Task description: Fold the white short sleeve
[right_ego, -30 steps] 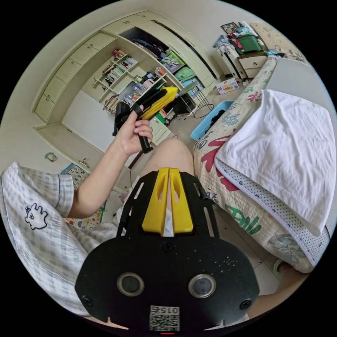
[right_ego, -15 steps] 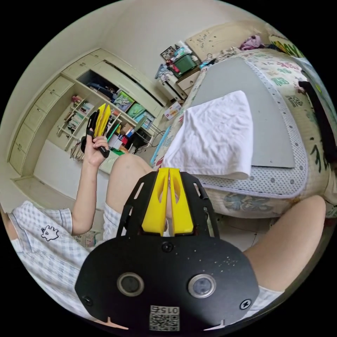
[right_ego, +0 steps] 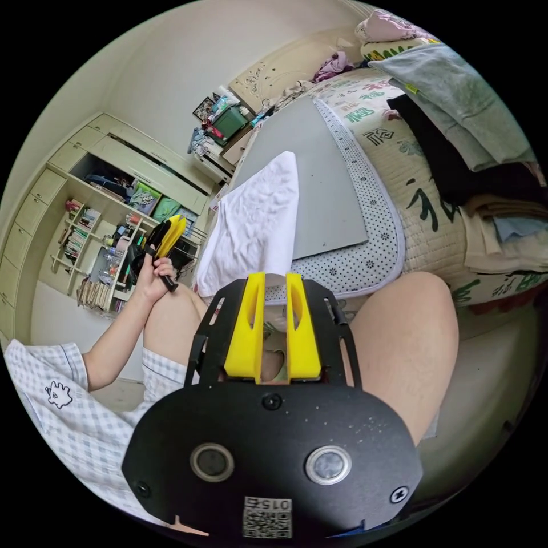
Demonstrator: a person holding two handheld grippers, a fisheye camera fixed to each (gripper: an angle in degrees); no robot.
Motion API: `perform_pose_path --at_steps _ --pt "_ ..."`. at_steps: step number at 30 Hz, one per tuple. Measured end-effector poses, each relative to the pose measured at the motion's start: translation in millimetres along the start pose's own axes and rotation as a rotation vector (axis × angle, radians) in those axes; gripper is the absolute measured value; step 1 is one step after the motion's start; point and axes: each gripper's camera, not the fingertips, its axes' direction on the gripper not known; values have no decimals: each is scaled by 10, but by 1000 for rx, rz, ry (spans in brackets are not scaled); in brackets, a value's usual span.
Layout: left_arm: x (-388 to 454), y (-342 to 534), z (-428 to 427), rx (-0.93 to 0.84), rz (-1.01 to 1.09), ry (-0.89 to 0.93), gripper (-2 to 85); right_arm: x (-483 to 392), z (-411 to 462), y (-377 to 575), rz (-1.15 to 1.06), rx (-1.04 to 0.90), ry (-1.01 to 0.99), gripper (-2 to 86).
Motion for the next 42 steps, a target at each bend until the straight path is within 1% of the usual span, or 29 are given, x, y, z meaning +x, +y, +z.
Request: perform_pose_path --at_steps 2,5,6,9,10,11,12,13,14,17,21,25,27,29,31,33,35,37,39,42 --pt "57 -10 115 -25 -17 -22 66 41 -54 -119 -27 6 -26 72" --pt "151 -27 264 -69 -26 19 59 -1 -164 -250 -103 24 -56 73" --pt "178 -35 290 -81 -32 8 55 3 -180 -266 -118 24 -67 73" --pt "350 -82 382 -117 -57 -119 18 142 -208 -245 -143 -2 -107 58" --pt "428 -108 417 -132 -67 -177 7 240 -222 -188 -117 -3 -100 42" --pt "518 -135 451 -146 -68 -229 0 376 -268 -117 -34 29 -106 20" --pt "572 -151 468 -150 -61 -250 -2 443 -308 -78 4 53 -120 15" --pt "684 -178 501 -152 -41 -281 -5 547 -416 2 44 115 -165 7" --pt "778 -195 541 -151 -29 -311 -7 622 -531 66 59 173 -201 3" --pt "924 -205 664 -165 -33 -378 -8 758 -695 153 107 239 -206 -3" --pt "984 -201 738 -165 -40 -365 -8 777 -742 154 95 224 -251 -4" --pt "991 -242 764 -170 -52 -330 -8 694 -666 157 79 173 -162 -5" --pt "1024 -266 778 -171 -22 -318 -8 695 -600 145 73 143 -177 -5" --pt "1024 -307 816 -196 10 -257 -6 654 -549 125 30 133 -203 -5" --pt "997 -344 822 -208 10 -221 -4 593 -506 106 9 125 -166 -5" --pt "966 -380 766 -183 6 -197 1 528 -438 70 -2 94 -117 -5" --pt "887 -431 617 -110 -18 -176 18 447 -351 4 -29 55 -83 -4" --pt "794 -468 493 -44 -51 -164 35 387 -325 -63 -47 59 -66 -3" --pt "710 -512 390 12 -64 -187 45 312 -313 -168 -86 71 -52 -2" --pt "575 -623 276 67 -80 -291 49 203 -222 -468 -124 44 -22 4"
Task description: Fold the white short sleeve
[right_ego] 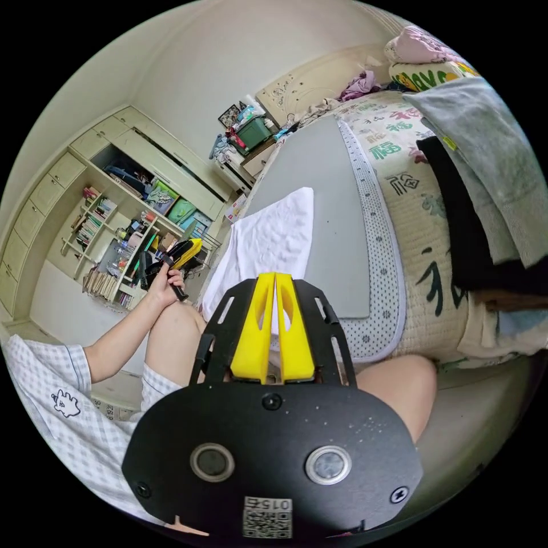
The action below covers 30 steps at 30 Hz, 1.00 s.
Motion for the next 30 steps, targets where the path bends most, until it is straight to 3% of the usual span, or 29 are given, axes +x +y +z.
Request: perform_pose_path --at_steps 9,18,25,30 --pt "-195 -446 426 8 -54 58 83 -141 778 -1163 -83 -46 -28 74" --pt "-46 -882 798 -70 35 0 68 -136 1943 -1885 -148 -242 204 104" --pt "47 -1165 1147 -302 42 -11 2 -45 2451 -1978 -103 -350 342 39" --pt "256 -1314 971 -205 84 -77 -7 -112 2428 -1960 -139 -309 407 -6"
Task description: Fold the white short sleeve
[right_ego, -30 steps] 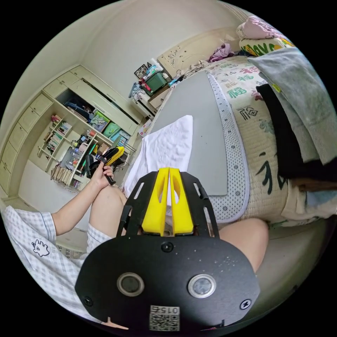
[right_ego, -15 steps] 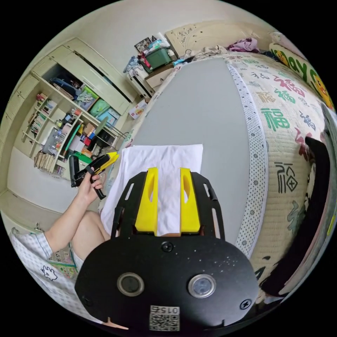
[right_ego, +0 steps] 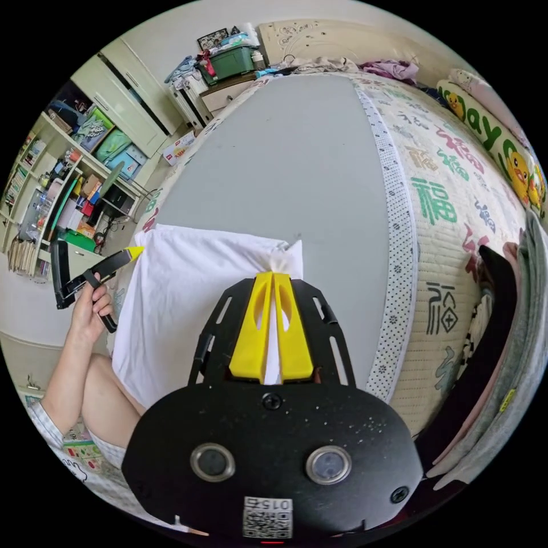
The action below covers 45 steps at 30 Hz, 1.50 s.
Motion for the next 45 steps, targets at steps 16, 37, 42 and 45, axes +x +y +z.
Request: perform_pose_path --at_steps 16,37,42,45 --pt "468 -445 -841 182 63 154 3 220 -482 588 68 33 -272 36" --pt "2501 -989 -315 -761 455 -283 58 -42 -581 2000 60 -103 -260 14" --pt "2570 -1098 -111 -891 473 -290 12 -46 -765 2093 43 -66 -197 -6" --pt "2737 -1070 -206 -890 543 -289 -1 133 -864 2218 119 -60 -291 -8"
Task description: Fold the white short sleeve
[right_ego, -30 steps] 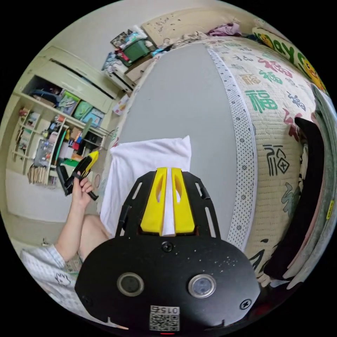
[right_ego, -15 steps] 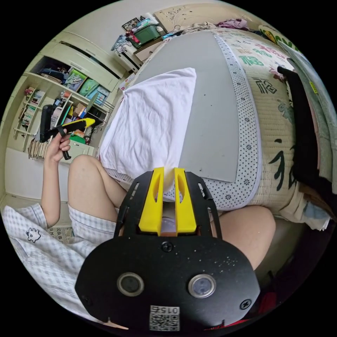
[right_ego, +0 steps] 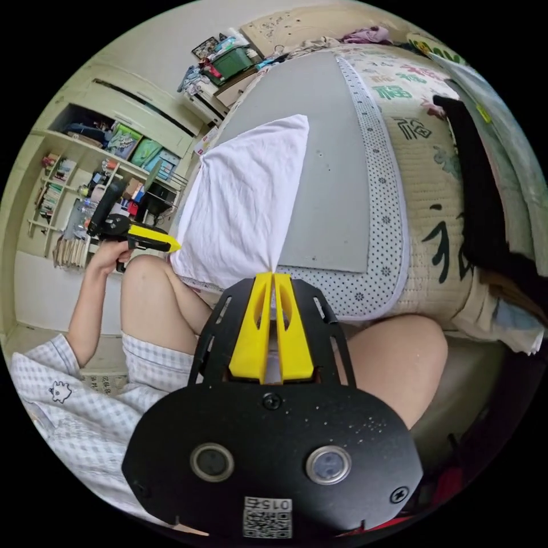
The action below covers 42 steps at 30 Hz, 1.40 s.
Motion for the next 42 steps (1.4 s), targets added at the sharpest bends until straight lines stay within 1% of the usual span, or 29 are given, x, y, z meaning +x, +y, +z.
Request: perform_pose_path --at_steps 1,4,6,9,11,12,14,16,18,20,25,29,33,35,38,42 --pt "93 24 -23 -7 38 -8 -3 43 -54 63 17 -1 -4 -8" --pt "212 100 -36 -29 109 79 -3 94 -172 214 42 -31 35 -8" --pt "227 177 -79 -24 140 104 0 140 -263 273 65 -37 23 -6" --pt "50 361 -290 56 137 161 15 218 -393 295 87 -63 -27 -2" --pt "-294 524 -503 165 81 241 40 247 -529 271 91 -33 -14 3" --pt "-401 563 -553 195 52 246 49 251 -565 256 92 -22 -8 6" --pt "-825 704 -734 321 -82 222 79 260 -688 153 103 31 7 18" --pt "-1096 755 -815 397 -153 218 90 240 -745 26 102 67 3 36" --pt "-1290 749 -856 434 -173 221 97 193 -768 -150 92 90 -19 53" --pt "-1473 720 -892 467 -193 178 102 115 -761 -423 68 103 -55 74" --pt "-1752 648 -894 494 -184 146 120 -41 -779 -987 11 154 -89 99" --pt "-1910 676 -827 487 -145 144 126 -86 -706 -1467 15 127 -36 116" --pt "-2012 830 -718 471 -128 149 125 -109 -625 -1737 36 96 -34 124" --pt "-2154 1049 -693 521 -157 208 117 -136 -627 -1802 52 101 -52 110" --pt "-2299 1279 -634 544 -181 304 96 -193 -698 -1766 80 135 -60 81" --pt "-2272 1562 -655 525 -182 320 61 -310 -863 -1624 107 143 -117 37"
